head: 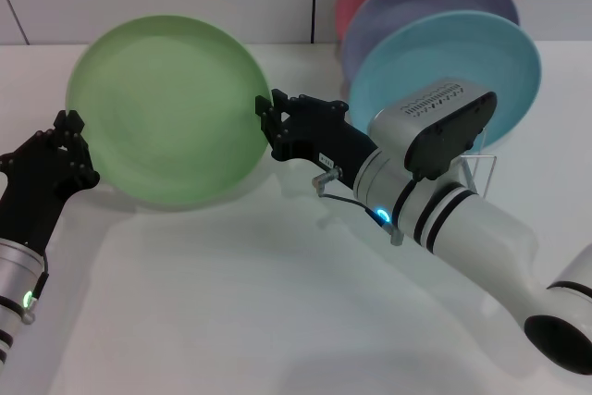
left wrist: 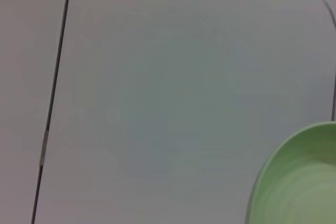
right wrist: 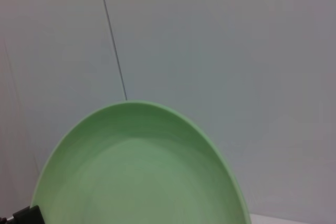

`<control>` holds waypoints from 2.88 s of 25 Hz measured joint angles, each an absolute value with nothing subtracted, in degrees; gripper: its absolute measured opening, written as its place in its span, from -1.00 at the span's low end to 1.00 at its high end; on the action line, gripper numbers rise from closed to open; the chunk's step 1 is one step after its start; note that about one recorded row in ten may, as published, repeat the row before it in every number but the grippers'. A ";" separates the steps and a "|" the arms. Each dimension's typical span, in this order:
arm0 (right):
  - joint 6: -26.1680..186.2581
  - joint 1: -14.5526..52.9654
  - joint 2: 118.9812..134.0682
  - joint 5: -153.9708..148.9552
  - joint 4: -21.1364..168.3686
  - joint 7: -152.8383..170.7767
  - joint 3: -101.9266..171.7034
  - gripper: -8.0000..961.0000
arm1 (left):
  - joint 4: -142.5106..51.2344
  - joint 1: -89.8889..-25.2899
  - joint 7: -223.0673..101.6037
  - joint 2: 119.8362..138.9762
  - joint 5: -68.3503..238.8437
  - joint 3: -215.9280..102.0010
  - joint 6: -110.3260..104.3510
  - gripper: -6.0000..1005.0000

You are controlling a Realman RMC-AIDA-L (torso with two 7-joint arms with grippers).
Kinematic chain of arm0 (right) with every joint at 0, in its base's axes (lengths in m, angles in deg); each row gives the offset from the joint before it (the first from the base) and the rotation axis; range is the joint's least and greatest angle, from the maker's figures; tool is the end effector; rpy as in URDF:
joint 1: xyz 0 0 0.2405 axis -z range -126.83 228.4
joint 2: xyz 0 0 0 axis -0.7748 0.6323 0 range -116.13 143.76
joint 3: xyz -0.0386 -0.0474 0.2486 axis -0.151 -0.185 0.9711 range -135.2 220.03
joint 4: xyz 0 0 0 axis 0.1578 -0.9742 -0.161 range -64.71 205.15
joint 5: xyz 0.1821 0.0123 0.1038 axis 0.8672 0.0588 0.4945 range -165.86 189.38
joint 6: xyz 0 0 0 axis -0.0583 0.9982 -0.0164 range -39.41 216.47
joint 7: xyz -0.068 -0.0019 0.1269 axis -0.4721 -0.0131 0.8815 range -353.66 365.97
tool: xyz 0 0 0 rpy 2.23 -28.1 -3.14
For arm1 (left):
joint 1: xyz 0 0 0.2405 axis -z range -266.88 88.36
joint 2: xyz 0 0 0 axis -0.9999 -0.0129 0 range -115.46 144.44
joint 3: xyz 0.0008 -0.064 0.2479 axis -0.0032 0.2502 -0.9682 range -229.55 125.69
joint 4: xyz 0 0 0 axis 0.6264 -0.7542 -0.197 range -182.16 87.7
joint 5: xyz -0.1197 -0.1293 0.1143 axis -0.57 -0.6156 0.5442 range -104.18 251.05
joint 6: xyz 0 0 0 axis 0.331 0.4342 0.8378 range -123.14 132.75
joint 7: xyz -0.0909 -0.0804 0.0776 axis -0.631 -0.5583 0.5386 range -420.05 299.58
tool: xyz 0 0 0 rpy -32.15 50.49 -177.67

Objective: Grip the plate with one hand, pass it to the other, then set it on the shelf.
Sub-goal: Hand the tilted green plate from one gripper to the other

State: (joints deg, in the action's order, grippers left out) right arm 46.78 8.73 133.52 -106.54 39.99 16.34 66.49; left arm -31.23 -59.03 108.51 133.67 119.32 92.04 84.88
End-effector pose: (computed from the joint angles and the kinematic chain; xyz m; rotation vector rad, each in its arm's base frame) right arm 0.1670 0.3637 -0.1389 -2.1740 0.6660 0.8220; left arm -0.3186 0.3015 -0.0387 -1.6223 -0.6344 -0.8103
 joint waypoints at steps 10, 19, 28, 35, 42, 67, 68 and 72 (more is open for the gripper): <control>46.79 8.68 133.59 -106.54 39.80 16.32 66.50 -0.70 | -31.34 -59.03 108.52 133.67 119.31 92.03 84.60 -0.93; 46.79 8.68 133.61 -106.54 39.72 16.33 66.50 -0.73 | -31.44 -59.18 108.51 133.67 119.81 92.24 84.62 -0.93; 46.78 8.64 133.61 -106.54 39.72 16.33 66.50 -0.74 | -31.59 -59.38 108.51 133.67 120.72 92.59 84.78 -0.93; 46.73 8.59 133.61 -106.50 39.74 16.34 66.51 -0.80 | -31.58 -59.38 108.52 133.67 120.76 93.13 84.60 -0.93; 46.74 8.85 133.61 -106.13 40.08 16.34 67.71 -0.86 | -31.36 -59.59 108.51 133.67 120.76 93.18 84.67 -0.93; 47.23 8.61 133.60 -108.19 39.57 16.64 67.82 -0.87 | -31.86 -60.98 108.30 133.66 123.43 94.03 85.89 -0.93; 47.23 8.61 133.60 -108.19 39.57 16.64 67.82 -0.87 | -31.98 -60.99 108.28 133.65 123.39 94.07 85.85 -0.93; 47.29 8.80 133.61 -108.59 39.50 16.80 67.83 -0.85 | -32.19 -61.07 108.26 133.68 123.41 94.07 85.81 -0.93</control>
